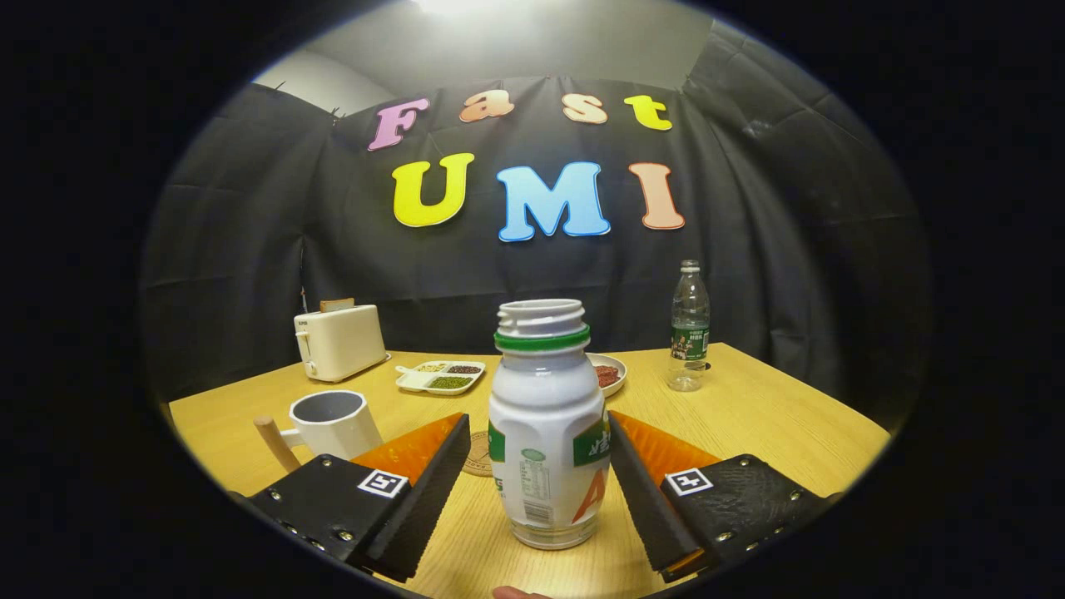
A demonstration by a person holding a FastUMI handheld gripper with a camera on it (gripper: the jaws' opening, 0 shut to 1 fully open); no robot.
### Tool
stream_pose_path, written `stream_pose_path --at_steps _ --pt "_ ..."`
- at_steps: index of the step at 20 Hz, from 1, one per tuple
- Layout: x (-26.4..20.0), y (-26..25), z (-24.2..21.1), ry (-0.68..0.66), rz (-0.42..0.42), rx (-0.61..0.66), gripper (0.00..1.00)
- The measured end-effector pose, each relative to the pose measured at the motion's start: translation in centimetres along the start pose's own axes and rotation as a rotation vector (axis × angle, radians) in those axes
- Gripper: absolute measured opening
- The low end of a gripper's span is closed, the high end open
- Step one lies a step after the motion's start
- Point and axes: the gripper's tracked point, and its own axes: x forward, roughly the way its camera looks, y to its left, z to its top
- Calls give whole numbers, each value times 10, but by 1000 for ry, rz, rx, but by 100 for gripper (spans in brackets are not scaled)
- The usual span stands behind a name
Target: Take the bottle from table, then pour the juice into the cup, finally place the bottle on the coaster
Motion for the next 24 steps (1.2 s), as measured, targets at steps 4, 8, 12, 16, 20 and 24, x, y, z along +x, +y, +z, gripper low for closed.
stream_pose_path --at_steps 4,8,12,16,20,24 --pt "15 -7 -20 67 -36 -31 88" --pt "11 -4 -10 43 -42 -83 72" --pt "12 -2 7 4 -51 -163 72" --pt "13 2 16 -2 -45 -264 71" --pt "16 6 19 12 -31 -335 71" --pt "19 8 21 24 -20 -386 72"
